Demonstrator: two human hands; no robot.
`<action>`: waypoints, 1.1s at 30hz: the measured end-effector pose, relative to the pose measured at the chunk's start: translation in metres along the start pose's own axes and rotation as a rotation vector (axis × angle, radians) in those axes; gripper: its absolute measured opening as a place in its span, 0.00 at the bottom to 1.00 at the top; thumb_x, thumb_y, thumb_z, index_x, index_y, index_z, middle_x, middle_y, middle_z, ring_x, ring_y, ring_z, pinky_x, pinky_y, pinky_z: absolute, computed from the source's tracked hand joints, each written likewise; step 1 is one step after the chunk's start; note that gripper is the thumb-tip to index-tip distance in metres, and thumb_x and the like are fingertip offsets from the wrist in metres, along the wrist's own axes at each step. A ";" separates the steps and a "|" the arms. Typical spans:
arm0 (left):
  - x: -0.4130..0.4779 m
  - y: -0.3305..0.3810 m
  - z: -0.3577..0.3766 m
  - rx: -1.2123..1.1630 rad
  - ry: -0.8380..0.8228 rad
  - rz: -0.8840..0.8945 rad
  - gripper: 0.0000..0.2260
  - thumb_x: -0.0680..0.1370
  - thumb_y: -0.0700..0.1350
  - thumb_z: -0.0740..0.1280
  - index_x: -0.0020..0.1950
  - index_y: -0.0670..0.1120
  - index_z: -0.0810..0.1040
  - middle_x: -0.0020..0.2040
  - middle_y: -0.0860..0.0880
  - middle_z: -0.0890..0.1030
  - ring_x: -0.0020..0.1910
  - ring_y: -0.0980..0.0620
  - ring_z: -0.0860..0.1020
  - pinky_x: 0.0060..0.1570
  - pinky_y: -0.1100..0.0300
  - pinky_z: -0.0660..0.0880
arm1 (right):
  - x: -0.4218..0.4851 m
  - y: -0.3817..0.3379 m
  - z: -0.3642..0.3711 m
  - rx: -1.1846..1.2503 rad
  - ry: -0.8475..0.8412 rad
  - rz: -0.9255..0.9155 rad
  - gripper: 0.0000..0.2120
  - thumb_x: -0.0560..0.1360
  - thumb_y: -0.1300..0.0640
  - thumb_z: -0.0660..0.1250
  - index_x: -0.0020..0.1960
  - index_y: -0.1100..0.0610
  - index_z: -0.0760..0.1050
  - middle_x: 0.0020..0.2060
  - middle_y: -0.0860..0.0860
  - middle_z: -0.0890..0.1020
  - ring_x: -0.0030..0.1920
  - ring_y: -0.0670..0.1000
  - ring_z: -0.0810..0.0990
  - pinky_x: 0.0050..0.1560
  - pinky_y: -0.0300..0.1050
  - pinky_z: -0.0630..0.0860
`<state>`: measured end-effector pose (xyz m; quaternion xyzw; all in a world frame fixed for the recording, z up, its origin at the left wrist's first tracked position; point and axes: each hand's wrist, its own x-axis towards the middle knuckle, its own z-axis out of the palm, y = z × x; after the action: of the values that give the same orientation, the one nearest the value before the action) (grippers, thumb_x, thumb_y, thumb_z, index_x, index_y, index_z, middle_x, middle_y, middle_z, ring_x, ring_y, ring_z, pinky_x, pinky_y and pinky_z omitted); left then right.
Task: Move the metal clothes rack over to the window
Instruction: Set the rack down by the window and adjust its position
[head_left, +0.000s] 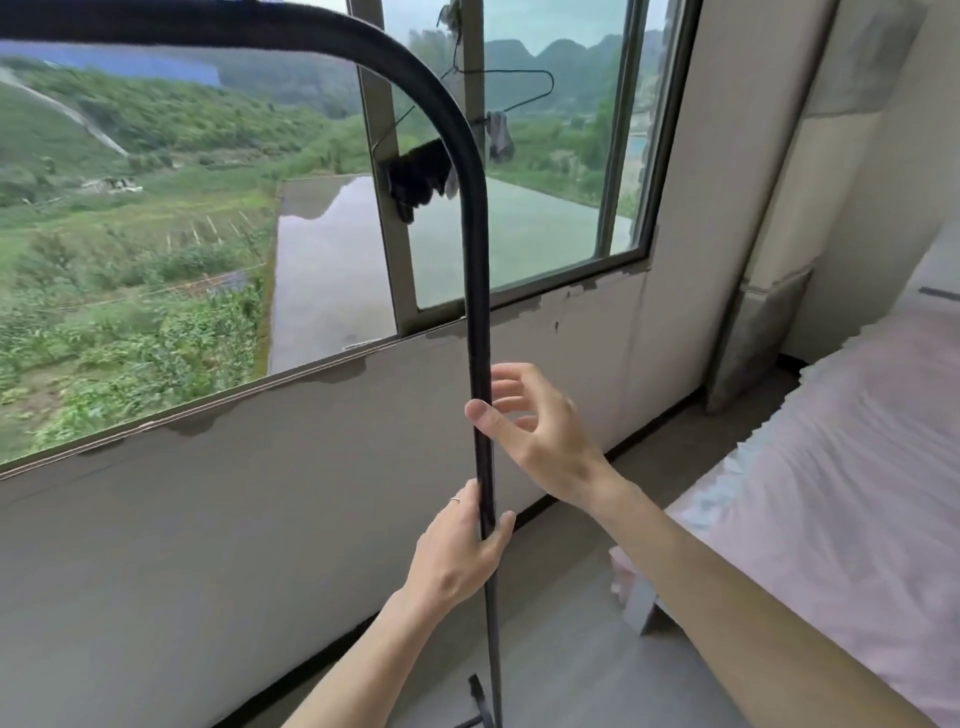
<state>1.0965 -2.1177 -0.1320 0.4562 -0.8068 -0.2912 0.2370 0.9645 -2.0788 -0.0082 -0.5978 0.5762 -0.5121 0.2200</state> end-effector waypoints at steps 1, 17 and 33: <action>0.004 0.000 0.002 0.007 0.011 -0.013 0.15 0.77 0.59 0.60 0.62 0.57 0.68 0.49 0.58 0.81 0.52 0.54 0.79 0.54 0.49 0.77 | 0.007 0.001 0.001 0.020 -0.035 -0.015 0.13 0.77 0.44 0.69 0.57 0.50 0.78 0.50 0.46 0.86 0.51 0.45 0.84 0.55 0.47 0.80; 0.012 0.011 0.059 0.247 0.537 -0.425 0.13 0.80 0.59 0.59 0.49 0.50 0.74 0.30 0.52 0.79 0.36 0.47 0.81 0.36 0.56 0.72 | 0.084 0.051 0.013 0.239 -0.488 -0.459 0.14 0.79 0.41 0.61 0.45 0.51 0.73 0.34 0.43 0.83 0.37 0.46 0.84 0.39 0.45 0.79; 0.121 -0.016 0.018 0.406 0.512 -0.643 0.21 0.80 0.64 0.54 0.53 0.48 0.72 0.40 0.47 0.84 0.42 0.40 0.82 0.41 0.51 0.75 | 0.208 0.069 0.054 0.186 -0.575 -0.493 0.13 0.82 0.45 0.61 0.47 0.52 0.77 0.37 0.45 0.86 0.41 0.49 0.85 0.47 0.52 0.80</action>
<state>1.0374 -2.2250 -0.1417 0.7778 -0.5805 -0.0640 0.2321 0.9400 -2.3032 -0.0127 -0.8151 0.2811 -0.4110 0.2961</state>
